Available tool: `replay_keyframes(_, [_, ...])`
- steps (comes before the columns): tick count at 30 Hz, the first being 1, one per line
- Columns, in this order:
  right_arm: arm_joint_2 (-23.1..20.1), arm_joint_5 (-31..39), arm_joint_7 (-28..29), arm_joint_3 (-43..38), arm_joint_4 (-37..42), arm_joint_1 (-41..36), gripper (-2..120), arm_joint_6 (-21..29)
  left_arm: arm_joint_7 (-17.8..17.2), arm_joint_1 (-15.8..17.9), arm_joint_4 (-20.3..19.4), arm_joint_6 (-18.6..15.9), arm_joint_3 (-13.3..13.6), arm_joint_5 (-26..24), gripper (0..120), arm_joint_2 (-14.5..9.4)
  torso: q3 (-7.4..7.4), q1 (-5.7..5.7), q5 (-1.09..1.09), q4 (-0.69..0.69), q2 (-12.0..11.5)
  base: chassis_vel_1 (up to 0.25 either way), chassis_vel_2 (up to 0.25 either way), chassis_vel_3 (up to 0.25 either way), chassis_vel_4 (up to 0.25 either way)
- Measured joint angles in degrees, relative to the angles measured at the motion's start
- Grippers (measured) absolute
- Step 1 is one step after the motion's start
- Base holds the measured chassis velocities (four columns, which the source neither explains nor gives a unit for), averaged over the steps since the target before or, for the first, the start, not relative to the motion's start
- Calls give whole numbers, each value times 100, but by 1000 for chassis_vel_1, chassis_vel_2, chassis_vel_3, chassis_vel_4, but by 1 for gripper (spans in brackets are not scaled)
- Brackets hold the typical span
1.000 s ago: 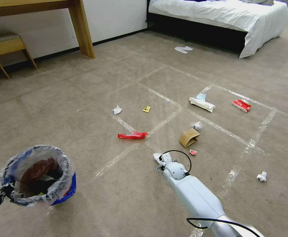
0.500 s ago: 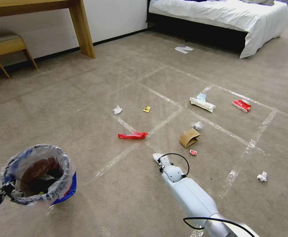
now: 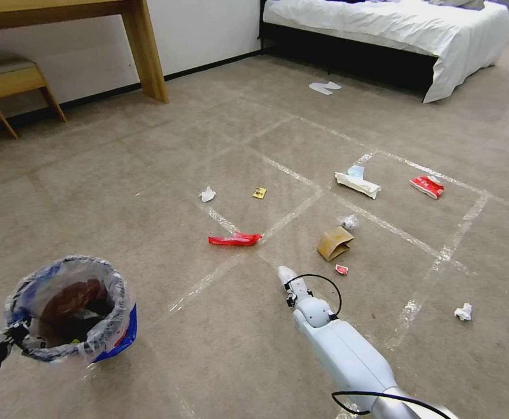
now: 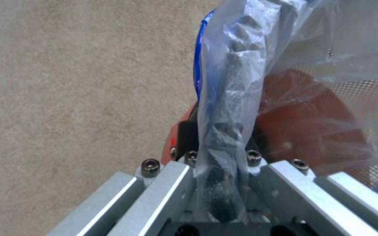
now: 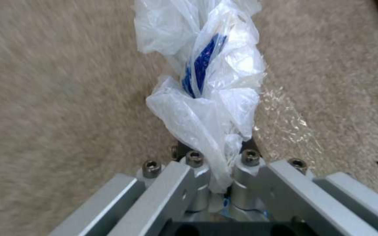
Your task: Pick up the trash bin and place the garbage on the floor into it.
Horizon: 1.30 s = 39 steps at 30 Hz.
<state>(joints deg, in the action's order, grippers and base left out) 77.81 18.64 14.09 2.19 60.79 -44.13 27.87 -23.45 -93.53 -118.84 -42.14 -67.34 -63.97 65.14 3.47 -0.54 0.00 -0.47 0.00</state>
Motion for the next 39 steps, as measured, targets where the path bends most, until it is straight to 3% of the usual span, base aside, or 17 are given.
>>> replay_keyframes(7, [-434,767,-178,-203,1237,-496,0,-361,-3,92,31,0,136,-55,1,-98,0,0,0,-1,0,0,0,0,0])
replay_keyframes(13, [-1069,1259,-461,-481,2667,-928,0,-803,-3,228,51,0,320,-159,1,-160,0,0,1,-1,0,0,0,0,0])
replay_keyframes(23, [-1811,1984,-703,-466,4590,-1023,0,-1241,55,238,53,0,469,-229,1,-346,0,0,0,0,0,0,0,0,0])
replay_keyframes(33, [-2059,2840,-1255,349,5183,-299,0,-1949,104,223,77,0,573,-194,1,-422,0,0,0,0,0,0,0,0,0])
replay_keyframes(39, [-1832,3257,-1335,1045,5060,479,0,-2181,138,214,110,0,587,-187,1,-480,0,0,-1,0,0,0,0,0,0])
